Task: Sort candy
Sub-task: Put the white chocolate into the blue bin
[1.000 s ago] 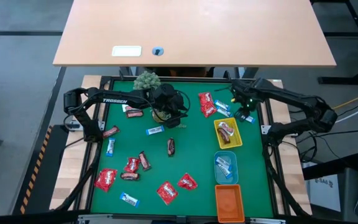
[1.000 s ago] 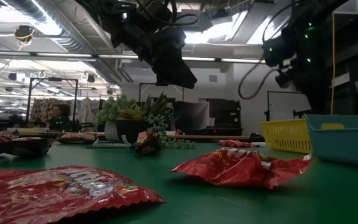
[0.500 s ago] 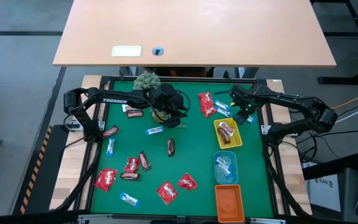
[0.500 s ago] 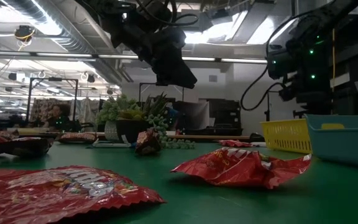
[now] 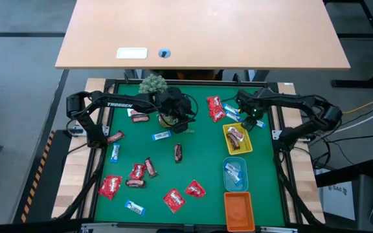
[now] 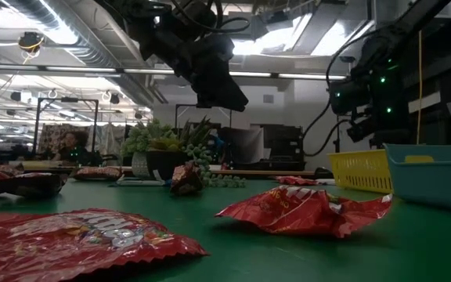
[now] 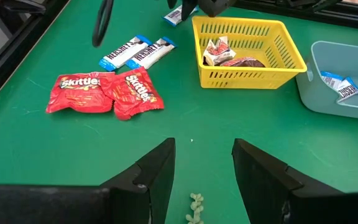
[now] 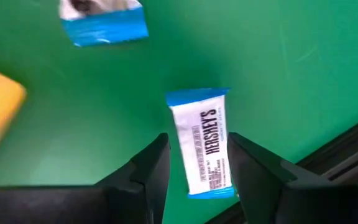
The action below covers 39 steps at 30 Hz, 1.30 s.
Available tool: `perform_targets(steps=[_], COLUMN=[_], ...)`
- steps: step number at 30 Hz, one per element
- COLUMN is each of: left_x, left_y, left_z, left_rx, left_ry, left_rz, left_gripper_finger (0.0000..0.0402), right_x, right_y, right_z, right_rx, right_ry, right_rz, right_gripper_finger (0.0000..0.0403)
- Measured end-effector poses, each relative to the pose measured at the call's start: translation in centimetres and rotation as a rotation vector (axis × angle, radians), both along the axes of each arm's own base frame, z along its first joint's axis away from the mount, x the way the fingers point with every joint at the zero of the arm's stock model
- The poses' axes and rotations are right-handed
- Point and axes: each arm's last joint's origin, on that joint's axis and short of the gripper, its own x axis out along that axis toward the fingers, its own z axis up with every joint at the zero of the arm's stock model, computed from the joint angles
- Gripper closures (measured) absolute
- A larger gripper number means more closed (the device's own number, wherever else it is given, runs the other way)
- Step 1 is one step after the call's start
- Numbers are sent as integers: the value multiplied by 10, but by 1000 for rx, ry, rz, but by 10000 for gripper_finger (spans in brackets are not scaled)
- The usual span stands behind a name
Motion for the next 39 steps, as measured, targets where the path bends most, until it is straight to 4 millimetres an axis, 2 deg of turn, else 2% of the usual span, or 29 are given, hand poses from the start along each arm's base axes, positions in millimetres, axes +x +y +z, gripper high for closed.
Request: perform_targets(steps=[19,29,39], left_x=[0,0,0], left_y=[0,0,0], left_z=[0,0,0], left_rx=[0,0,0], left_ry=[0,0,0], left_rz=[0,0,0], left_gripper_finger=[246,246,246], right_x=[5,7,6], right_y=[-5,-4,-3], right_z=[-20,-24,-24], right_rx=[48,156,156], right_ry=[107,50,65], right_rz=[106,258,258], right_gripper_finger=[242,243,300])
